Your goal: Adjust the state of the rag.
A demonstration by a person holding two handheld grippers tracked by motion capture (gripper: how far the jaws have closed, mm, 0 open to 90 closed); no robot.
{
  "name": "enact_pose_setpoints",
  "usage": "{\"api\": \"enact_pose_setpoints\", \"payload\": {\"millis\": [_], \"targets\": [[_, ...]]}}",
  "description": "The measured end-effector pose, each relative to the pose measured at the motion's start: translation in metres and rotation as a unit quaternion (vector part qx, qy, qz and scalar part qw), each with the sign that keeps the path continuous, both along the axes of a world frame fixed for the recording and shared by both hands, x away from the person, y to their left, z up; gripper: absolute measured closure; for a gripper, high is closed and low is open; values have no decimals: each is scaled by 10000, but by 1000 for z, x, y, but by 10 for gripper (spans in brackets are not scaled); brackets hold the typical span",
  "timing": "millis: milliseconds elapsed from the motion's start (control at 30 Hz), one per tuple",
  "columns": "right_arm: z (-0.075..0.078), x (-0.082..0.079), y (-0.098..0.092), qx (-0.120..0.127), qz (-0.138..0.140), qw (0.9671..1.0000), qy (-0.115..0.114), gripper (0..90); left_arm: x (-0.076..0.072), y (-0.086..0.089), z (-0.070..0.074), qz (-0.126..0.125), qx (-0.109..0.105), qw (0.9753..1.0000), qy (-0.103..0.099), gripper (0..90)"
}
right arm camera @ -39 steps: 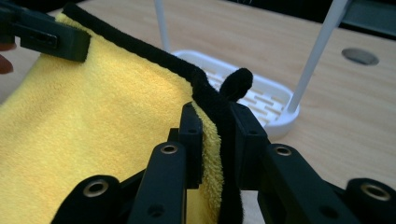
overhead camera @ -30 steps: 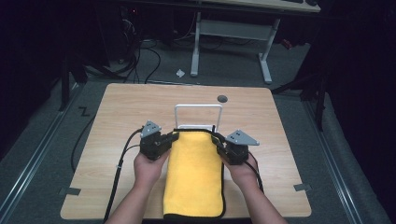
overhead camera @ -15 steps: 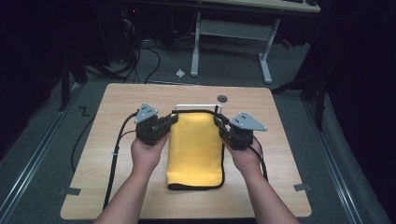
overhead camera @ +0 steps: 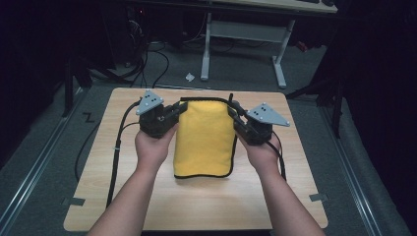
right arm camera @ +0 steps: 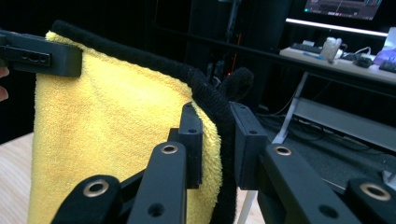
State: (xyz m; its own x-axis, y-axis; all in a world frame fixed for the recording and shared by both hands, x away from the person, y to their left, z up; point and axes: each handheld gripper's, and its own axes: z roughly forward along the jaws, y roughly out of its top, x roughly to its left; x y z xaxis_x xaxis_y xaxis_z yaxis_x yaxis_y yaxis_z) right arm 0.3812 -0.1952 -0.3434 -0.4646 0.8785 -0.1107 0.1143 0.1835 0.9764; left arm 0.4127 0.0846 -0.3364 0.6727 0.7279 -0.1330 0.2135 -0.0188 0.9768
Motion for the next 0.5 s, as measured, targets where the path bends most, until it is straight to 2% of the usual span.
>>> {"api": "enact_pose_setpoints", "payload": {"millis": [300, 500], "targets": [[29, 3, -4, -1, -63, 9996, -257, 773, 6, -6, 21, 1, -27, 9998, -173, 840], [32, 7, -7, -11, -97, 9996, -246, 772, 11, -9, 24, -13, 35, 9998, -206, 840]]}}
